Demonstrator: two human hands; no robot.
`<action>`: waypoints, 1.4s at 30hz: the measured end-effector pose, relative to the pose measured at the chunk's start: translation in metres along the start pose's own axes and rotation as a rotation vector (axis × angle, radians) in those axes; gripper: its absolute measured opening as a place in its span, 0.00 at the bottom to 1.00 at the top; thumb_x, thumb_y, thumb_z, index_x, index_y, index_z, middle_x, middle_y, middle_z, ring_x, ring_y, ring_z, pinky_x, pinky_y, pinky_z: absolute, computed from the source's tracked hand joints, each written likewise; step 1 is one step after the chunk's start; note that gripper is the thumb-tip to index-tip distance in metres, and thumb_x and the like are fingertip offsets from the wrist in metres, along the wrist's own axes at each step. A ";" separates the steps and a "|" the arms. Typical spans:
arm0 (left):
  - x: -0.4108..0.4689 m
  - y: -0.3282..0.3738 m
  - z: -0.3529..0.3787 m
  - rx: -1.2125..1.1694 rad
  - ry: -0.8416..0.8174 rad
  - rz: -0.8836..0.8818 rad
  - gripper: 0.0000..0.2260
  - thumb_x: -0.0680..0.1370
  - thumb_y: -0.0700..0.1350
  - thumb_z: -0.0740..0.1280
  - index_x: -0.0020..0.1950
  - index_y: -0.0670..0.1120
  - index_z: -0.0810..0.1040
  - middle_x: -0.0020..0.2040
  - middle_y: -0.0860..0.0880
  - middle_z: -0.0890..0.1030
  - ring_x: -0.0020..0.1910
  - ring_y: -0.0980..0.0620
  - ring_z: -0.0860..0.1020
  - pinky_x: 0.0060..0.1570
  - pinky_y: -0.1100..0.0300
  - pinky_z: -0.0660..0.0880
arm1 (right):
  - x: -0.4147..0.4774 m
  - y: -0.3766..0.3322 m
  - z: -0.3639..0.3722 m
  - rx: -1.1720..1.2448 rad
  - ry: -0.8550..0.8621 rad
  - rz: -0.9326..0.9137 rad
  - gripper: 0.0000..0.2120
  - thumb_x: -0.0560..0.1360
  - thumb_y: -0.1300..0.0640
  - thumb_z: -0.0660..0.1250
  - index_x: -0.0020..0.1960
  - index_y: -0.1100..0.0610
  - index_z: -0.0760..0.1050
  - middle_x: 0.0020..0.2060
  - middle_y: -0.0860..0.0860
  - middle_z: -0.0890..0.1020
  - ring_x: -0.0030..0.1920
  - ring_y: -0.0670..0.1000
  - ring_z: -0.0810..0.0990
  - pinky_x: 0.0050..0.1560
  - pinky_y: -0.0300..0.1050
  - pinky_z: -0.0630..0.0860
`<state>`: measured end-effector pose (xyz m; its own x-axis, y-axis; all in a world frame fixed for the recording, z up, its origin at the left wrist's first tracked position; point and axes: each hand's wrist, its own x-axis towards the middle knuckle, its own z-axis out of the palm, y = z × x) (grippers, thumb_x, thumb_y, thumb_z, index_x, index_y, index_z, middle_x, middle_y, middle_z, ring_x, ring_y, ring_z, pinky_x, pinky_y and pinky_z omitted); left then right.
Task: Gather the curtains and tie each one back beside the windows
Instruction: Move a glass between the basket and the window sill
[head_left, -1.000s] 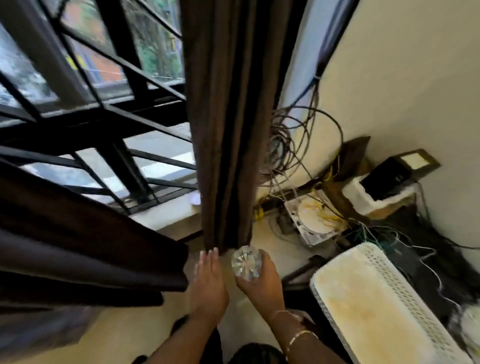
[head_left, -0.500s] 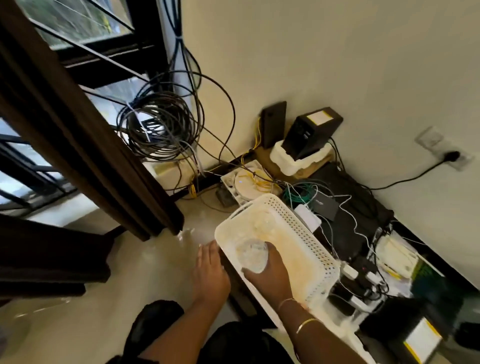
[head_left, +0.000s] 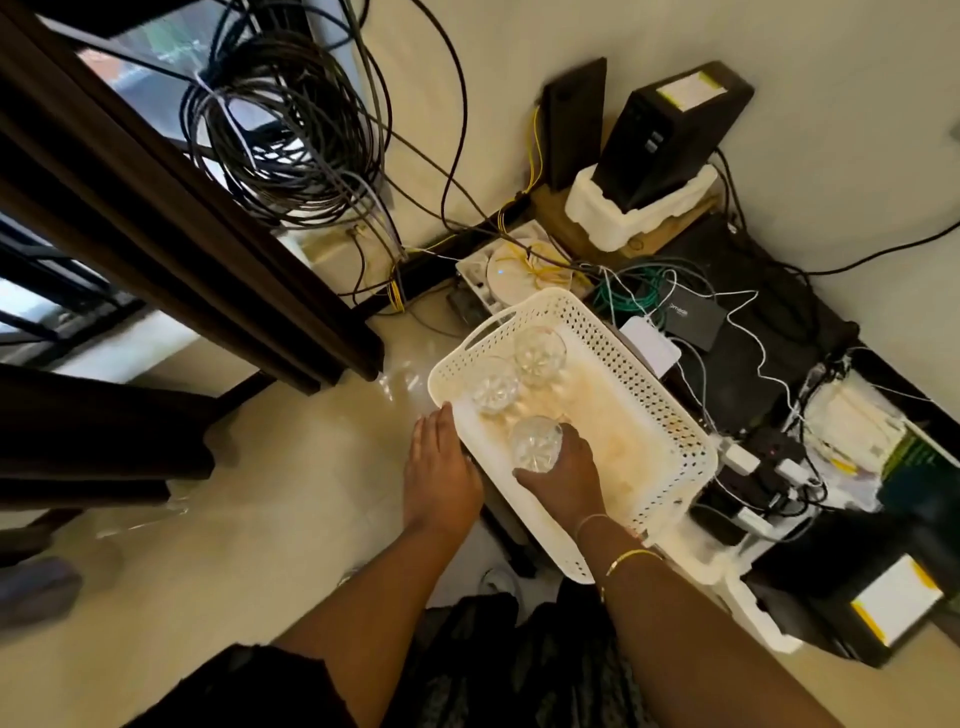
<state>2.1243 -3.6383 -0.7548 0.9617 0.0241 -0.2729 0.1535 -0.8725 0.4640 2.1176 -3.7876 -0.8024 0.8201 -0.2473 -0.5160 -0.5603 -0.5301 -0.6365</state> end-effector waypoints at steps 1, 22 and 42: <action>0.000 -0.001 0.003 -0.007 0.000 -0.004 0.28 0.78 0.40 0.58 0.76 0.42 0.49 0.76 0.45 0.55 0.76 0.47 0.49 0.73 0.58 0.46 | 0.003 0.002 0.002 0.004 0.002 -0.001 0.42 0.66 0.56 0.76 0.73 0.57 0.58 0.67 0.57 0.67 0.66 0.58 0.68 0.62 0.45 0.67; -0.006 -0.030 -0.024 -0.043 -0.048 -0.039 0.28 0.79 0.43 0.58 0.76 0.44 0.49 0.76 0.47 0.55 0.75 0.48 0.52 0.73 0.58 0.49 | -0.027 -0.035 0.012 -0.006 0.061 0.122 0.40 0.71 0.55 0.69 0.76 0.54 0.50 0.76 0.58 0.47 0.76 0.58 0.47 0.73 0.54 0.56; 0.047 -0.242 -0.236 0.083 0.196 -0.035 0.26 0.78 0.43 0.57 0.76 0.46 0.54 0.75 0.46 0.58 0.75 0.48 0.54 0.73 0.55 0.52 | -0.066 -0.304 0.212 -0.424 0.009 -0.547 0.21 0.70 0.59 0.64 0.63 0.56 0.70 0.66 0.57 0.67 0.67 0.58 0.66 0.67 0.51 0.69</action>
<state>2.1860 -3.3113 -0.6812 0.9831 0.1428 -0.1147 0.1765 -0.9062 0.3842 2.2090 -3.4378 -0.6964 0.9739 0.1403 -0.1786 0.0266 -0.8514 -0.5238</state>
